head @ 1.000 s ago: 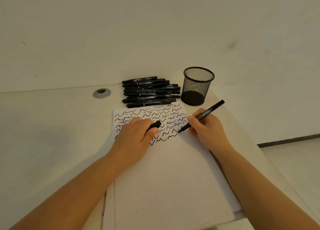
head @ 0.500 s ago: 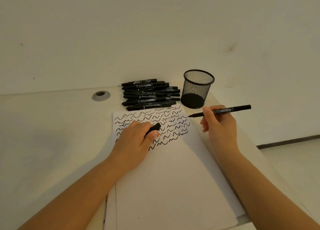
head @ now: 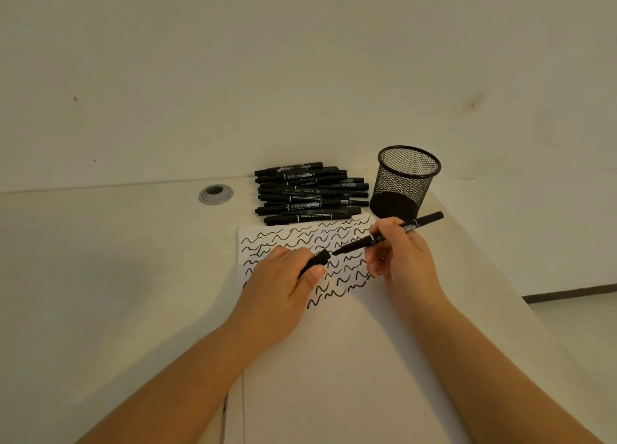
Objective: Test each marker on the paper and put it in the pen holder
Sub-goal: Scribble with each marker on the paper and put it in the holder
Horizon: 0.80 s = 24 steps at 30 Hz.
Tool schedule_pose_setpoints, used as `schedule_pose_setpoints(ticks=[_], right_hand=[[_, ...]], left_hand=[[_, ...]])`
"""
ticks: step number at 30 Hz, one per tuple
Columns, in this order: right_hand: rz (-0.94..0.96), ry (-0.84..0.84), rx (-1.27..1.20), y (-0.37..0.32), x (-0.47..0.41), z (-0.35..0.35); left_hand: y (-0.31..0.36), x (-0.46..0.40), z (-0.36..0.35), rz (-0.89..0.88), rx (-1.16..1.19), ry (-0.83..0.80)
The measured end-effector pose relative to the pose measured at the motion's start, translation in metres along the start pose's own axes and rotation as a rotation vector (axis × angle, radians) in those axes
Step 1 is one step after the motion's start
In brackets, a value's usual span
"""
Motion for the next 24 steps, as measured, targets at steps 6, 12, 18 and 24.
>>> schedule_pose_setpoints(ticks=[6,12,18,24], right_hand=[[-0.022,-0.057,0.026,-0.001,0.001,-0.005],[0.03,-0.233,0.116,-0.006,0.011,-0.017],[0.024,-0.293,0.134,-0.004,0.016,-0.023],[0.031,-0.338,0.083,-0.003,0.017,-0.025]], left_hand=[[0.001,-0.001,-0.002,-0.06,-0.076,0.001],[0.004,0.001,-0.001,-0.103,-0.082,0.017],[0.004,0.003,0.004,-0.088,0.022,0.028],[0.006,0.004,0.007,-0.089,0.063,0.04]])
Point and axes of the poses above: each hand's wrist, its own x-axis away from the middle knuckle, its own z-axis out of the back of the hand, y = z × x, the point moved 5 cm from there along -x, towards the middle knuckle, and after that the axes turned 9 degrees about z, right-handed, at the moved point
